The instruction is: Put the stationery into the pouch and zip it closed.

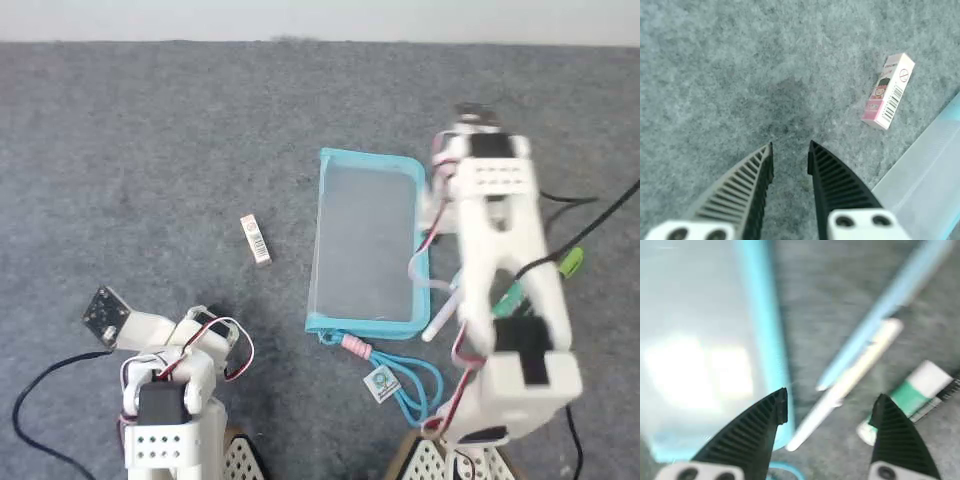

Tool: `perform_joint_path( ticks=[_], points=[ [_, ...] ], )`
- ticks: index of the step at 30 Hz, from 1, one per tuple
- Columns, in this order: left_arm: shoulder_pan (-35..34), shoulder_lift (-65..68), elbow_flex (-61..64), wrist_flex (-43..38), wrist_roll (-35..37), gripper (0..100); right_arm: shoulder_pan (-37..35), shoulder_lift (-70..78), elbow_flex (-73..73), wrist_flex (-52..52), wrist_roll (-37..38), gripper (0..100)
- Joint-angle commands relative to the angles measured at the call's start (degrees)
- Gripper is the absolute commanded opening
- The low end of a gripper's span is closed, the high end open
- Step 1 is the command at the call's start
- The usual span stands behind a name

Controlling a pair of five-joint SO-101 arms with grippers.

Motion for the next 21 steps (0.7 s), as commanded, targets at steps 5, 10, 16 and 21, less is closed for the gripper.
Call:
perform_joint_path(
  ticks=[5,10,16,21],
  points=[
    [-0.44,0.09,-0.75,-0.53,-0.62,11,-19.38,-19.82,18.99,-5.23,8.79,25.7],
    [-0.44,0.09,-0.75,-0.53,-0.62,11,-29.93,-26.15,28.75,-6.99,16.97,25.7],
    [-0.44,0.09,-0.75,-0.53,-0.62,11,-35.82,-28.88,35.16,-9.45,17.67,25.6],
    [-0.44,0.09,-0.75,-0.53,-0.62,11,-39.34,-26.59,42.73,-16.84,19.78,25.6]
  ],
)
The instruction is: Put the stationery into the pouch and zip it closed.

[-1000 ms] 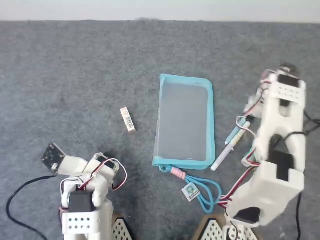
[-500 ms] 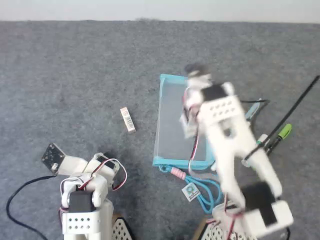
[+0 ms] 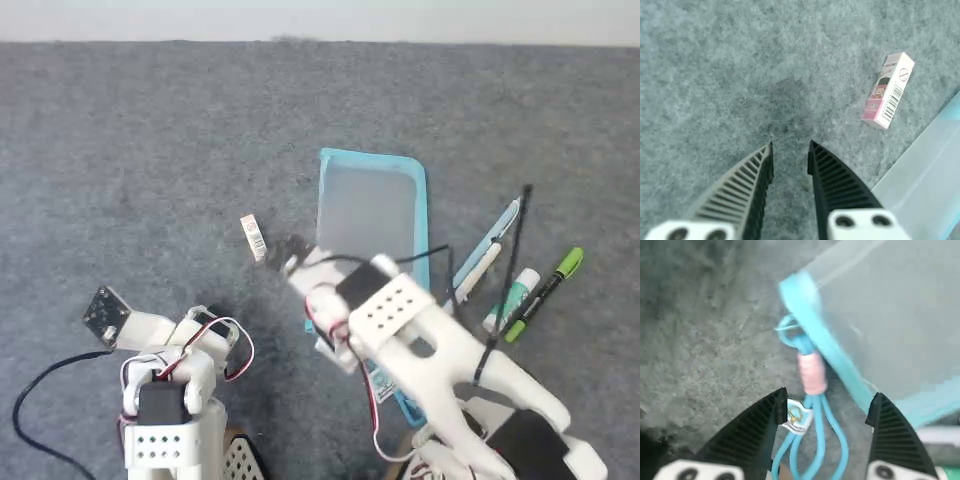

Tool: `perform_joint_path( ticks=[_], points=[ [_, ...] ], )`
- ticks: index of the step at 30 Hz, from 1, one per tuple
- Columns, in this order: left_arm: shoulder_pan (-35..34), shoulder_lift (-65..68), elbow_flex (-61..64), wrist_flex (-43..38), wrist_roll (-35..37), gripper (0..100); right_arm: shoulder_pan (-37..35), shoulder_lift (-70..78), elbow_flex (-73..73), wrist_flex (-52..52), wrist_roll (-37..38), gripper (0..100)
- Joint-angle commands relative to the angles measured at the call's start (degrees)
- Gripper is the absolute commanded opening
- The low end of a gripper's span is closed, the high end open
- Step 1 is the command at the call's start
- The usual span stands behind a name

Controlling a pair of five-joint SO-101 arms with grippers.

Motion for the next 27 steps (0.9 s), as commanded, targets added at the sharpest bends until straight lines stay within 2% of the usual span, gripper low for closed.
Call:
perform_joint_path(
  ticks=[1,12,15,23,27],
  points=[
    [-0.44,0.09,-0.75,-0.53,-0.62,11,-1.98,0.04,2.46,-5.23,1.41,25.6],
    [-0.53,0.09,-0.75,-0.53,-0.62,11,-2.68,6.99,4.84,-12.0,1.67,25.2],
    [-0.53,0.09,-0.75,-0.53,-0.62,11,-2.51,10.59,4.75,-13.49,1.85,20.3],
    [-0.44,0.09,-0.75,-0.53,-0.62,11,-2.24,11.91,3.96,-9.54,1.85,17.7],
    [-0.53,0.09,-0.75,-0.53,-0.62,11,3.3,12.09,3.78,-6.64,2.02,17.7]
  ],
)
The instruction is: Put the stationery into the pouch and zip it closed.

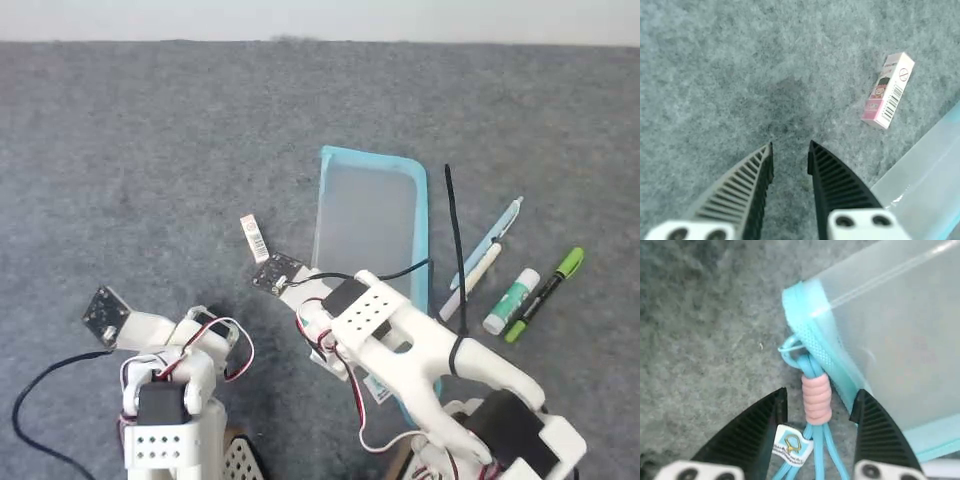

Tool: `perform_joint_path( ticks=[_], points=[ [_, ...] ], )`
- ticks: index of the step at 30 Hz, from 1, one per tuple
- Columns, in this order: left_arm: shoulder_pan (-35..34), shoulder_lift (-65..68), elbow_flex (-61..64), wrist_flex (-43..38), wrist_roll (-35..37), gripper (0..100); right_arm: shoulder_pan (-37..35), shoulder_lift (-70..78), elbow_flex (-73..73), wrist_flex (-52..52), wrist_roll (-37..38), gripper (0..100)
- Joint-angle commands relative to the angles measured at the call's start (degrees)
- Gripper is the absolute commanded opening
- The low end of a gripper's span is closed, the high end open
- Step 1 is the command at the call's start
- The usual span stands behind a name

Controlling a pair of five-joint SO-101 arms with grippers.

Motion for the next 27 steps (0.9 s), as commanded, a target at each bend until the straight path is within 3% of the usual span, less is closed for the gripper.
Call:
perform_joint_path(
  ticks=[1,5,17,27],
  points=[
    [-0.53,0.09,-0.75,-0.53,-0.62,11,5.85,2.68,0.09,3.47,1.67,17.9],
    [-0.53,0.09,-0.75,-0.53,-0.62,11,11.03,2.68,0.0,3.91,5.36,18.0],
    [-0.53,0.09,-0.75,-0.53,-0.62,11,26.86,2.77,-12.66,3.65,5.27,17.6],
    [-0.53,0.09,-0.75,-0.53,-0.62,11,24.84,-1.98,-14.51,7.69,2.55,18.0]
  ],
)
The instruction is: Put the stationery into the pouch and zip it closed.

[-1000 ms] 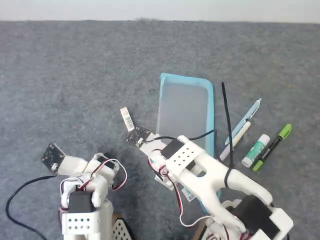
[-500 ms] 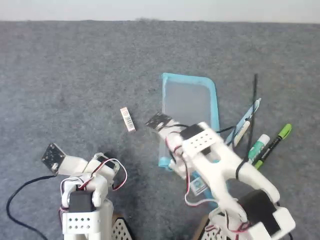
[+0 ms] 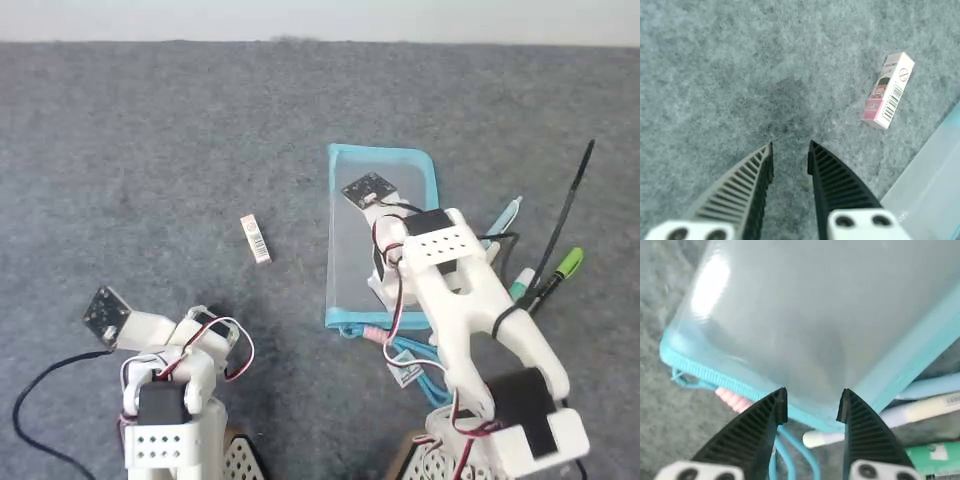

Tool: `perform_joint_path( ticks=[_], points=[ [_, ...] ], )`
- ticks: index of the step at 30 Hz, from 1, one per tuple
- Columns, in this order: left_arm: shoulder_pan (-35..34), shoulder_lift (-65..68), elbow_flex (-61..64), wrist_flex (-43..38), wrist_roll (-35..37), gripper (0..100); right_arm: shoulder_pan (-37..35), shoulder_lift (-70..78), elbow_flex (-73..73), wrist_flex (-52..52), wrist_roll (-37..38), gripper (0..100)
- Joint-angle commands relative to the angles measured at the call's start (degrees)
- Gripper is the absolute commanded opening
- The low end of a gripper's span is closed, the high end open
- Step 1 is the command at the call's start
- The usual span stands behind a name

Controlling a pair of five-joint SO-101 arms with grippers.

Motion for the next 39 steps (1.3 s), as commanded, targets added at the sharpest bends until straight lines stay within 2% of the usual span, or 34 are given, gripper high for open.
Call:
perform_joint_path(
  ticks=[1,8,17,25,39],
  points=[
    [-0.53,0.09,-0.75,-0.53,-0.62,11,-2.07,-5.67,-1.93,1.19,-1.76,18.0],
    [-0.53,0.09,-0.75,-0.53,-0.62,11,-4.26,-9.1,4.57,-1.89,-1.67,18.0],
    [-0.53,0.09,-0.75,-0.53,-0.62,11,-4.53,-9.54,7.03,-0.75,-1.58,18.0],
    [-0.53,0.09,-0.75,-0.53,-0.62,11,-8.66,-9.01,10.99,-3.38,-1.58,18.0],
    [-0.53,0.09,-0.75,-0.53,-0.62,11,-8.4,-8.92,10.99,-3.38,-1.67,18.0]
  ],
)
